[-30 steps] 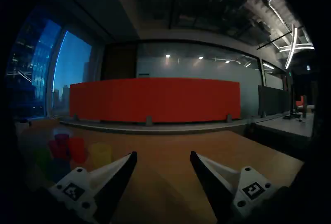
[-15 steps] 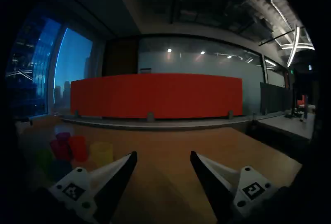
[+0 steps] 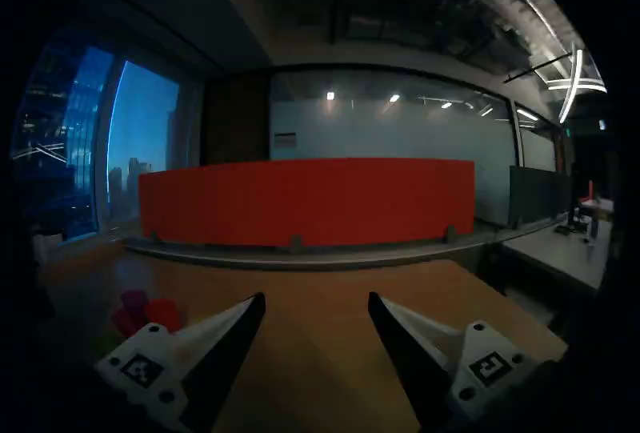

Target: Pour water

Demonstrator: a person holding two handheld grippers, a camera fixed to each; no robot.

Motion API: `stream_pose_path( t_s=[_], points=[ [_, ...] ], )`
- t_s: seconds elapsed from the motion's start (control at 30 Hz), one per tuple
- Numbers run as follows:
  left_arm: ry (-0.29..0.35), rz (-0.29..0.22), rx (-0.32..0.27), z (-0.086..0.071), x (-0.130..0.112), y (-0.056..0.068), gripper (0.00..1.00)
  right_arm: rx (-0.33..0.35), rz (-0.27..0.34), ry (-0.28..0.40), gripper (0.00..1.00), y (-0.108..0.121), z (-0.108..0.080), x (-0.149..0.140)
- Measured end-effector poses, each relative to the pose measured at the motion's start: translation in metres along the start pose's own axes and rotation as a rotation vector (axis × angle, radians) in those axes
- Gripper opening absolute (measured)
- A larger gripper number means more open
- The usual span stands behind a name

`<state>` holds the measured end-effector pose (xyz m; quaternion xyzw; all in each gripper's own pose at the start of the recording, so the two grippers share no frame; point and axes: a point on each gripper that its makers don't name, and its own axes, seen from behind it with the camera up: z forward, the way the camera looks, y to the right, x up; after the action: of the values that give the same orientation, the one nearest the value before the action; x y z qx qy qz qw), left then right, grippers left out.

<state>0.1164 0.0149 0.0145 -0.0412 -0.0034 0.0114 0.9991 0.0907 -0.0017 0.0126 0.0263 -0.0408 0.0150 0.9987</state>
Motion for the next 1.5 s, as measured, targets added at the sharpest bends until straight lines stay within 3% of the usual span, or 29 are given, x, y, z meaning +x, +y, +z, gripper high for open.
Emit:
stream_pose_path(
  t_s=[0.27,0.6,0.8,1.03,1.5],
  points=[
    [0.0,-0.017,-0.043,0.004,0.045,0.007,0.96,0.009,-0.023,0.031,0.99,0.001,0.0,0.053],
    [-0.008,-0.02,-0.03,0.011,0.083,-0.007,0.96,0.012,-0.074,0.055,0.99,-0.002,-0.003,0.102],
    [-0.032,-0.037,-0.053,0.011,0.092,-0.005,0.96,0.03,-0.059,0.057,0.99,-0.008,-0.002,0.121],
    [-0.043,-0.033,-0.135,0.011,0.092,0.015,0.96,0.083,-0.075,0.047,1.0,-0.022,0.0,0.116],
    [-0.037,-0.027,-0.307,0.003,0.095,0.051,0.96,0.343,-0.06,0.076,0.99,-0.066,-0.019,0.126]
  ],
)
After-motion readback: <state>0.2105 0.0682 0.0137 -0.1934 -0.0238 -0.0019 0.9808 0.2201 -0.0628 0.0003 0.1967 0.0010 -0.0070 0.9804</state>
